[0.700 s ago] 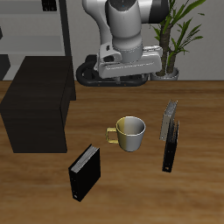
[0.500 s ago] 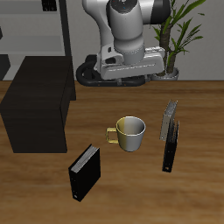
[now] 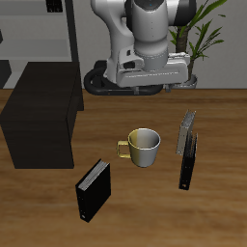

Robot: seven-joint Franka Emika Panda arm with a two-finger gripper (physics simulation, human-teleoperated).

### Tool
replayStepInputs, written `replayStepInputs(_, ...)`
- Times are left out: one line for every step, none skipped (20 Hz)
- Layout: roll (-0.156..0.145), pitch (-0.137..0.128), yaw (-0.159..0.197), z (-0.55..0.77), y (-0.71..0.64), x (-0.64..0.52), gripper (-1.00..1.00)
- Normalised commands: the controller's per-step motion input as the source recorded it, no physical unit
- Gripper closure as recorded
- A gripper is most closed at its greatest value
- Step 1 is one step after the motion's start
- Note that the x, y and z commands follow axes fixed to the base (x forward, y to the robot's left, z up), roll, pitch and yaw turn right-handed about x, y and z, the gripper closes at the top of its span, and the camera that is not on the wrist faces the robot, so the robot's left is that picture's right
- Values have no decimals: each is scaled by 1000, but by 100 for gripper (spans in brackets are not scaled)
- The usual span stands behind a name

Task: Place the left black book upright on top of the shelf

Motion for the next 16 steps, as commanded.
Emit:
replayStepInputs(-23,-48,10,99,275,133,-100)
replayStepInputs(-44,-85,6,178,444,142,-100)
replayStepInputs(42,-143,70,256,531,96,-100)
replayStepInputs(36,-83,-36,218,393,195,-100)
replayStepInputs(-38,-53,1,209,368,177,-100)
replayStepInputs(69,-55,12,223,487,202,-100)
replayStepInputs(-21,-78,-8,241,413,264,-100)
replayStepInputs(0,0,0,1,-24,15,-100)
replayStepInputs(78,-95,-24,298,757,384,-100)
replayStepInputs(-44,-54,-10,104,170,118,-100)
replayStepInputs(28,-89,44,129,272,266,-100)
replayStepInputs(0,0,0,17,-42,-3,-100)
replayStepInputs(0,39,-113,8,103,218,-100)
replayStepInputs(71,-45,57,9,339,237,-100)
replayStepInputs(-74,-112,52,-38,315,391,-100)
replayStepInputs(-27,-22,10,-3,23,93,-100)
